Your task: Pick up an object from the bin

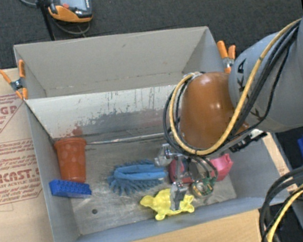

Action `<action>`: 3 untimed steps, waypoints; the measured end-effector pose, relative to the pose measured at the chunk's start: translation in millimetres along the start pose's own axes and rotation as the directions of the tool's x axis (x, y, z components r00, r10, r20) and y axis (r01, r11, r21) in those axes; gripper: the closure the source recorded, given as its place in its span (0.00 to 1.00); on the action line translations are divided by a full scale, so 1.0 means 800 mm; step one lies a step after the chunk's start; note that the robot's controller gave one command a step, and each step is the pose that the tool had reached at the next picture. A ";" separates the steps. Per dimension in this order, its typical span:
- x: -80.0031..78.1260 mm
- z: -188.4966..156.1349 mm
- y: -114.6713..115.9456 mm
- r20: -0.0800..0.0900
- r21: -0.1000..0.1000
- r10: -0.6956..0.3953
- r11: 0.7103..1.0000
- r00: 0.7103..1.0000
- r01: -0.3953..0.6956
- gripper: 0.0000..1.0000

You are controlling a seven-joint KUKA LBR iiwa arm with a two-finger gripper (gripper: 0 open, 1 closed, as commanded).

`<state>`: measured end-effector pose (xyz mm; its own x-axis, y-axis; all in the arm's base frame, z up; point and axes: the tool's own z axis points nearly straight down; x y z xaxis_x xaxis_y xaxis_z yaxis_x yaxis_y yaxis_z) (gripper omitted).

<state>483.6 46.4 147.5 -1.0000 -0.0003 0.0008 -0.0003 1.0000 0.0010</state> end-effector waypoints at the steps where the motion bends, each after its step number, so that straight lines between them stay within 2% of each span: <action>1: 0.000 0.086 -0.004 0.019 -0.002 0.024 1.000 1.000 -0.024 0.00; 3: -0.005 0.082 -0.004 0.014 0.000 0.026 1.000 1.000 -0.026 0.00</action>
Offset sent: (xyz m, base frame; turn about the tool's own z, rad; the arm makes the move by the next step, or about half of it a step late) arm -0.0036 -0.0012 -0.0775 0.1186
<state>487.4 43.2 82.2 -0.9996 0.0261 -0.0132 0.0261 0.9997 0.0008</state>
